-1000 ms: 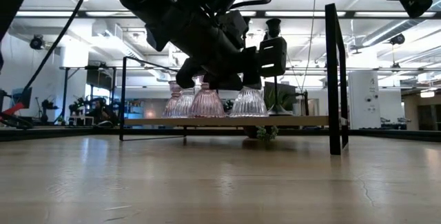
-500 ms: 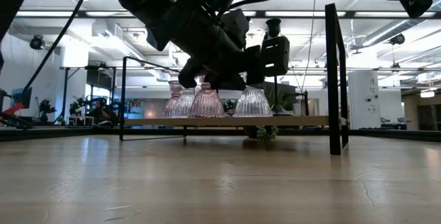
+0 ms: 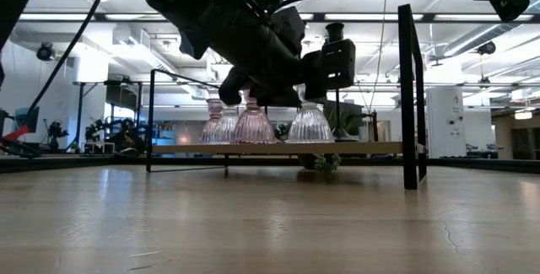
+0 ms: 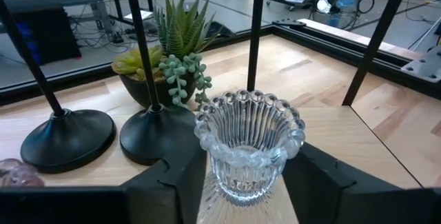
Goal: Pick & Place candle stick holders
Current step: Put the transparent glass candle holder on the shelf, then adjust the glass candle holders on the shelf
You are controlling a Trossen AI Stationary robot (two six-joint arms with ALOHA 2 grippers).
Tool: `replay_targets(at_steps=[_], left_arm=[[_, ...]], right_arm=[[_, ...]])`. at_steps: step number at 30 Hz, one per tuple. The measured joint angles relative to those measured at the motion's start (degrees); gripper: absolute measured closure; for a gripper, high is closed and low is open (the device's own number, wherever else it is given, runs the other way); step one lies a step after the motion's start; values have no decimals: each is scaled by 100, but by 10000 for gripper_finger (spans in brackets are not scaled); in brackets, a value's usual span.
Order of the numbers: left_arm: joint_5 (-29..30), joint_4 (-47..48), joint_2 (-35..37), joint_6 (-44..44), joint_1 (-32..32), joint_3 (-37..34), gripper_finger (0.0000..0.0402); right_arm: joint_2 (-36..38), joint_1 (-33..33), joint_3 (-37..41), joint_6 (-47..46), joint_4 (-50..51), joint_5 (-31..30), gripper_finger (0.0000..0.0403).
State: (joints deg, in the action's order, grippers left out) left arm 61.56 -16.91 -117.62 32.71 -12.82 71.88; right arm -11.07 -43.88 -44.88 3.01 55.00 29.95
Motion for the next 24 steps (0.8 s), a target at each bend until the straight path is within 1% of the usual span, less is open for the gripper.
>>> replay_targets(at_steps=[7, 10, 18, 24], left_arm=[[-44, 10, 109, -129, -13, 7, 158], [-3, 5, 196, -285, -32, 9, 142], [191, -1, 526, -753, -146, 72, 140], [147, -18, 599, -1531, -378, 535, 140]], right_arm=[[1, -2, 0, 0, 0, -1, 394], [0, 0, 0, 0, 0, 0, 394], [2, -2, 0, 0, -2, -2, 394], [1, -2, 1, 0, -3, -2, 394]])
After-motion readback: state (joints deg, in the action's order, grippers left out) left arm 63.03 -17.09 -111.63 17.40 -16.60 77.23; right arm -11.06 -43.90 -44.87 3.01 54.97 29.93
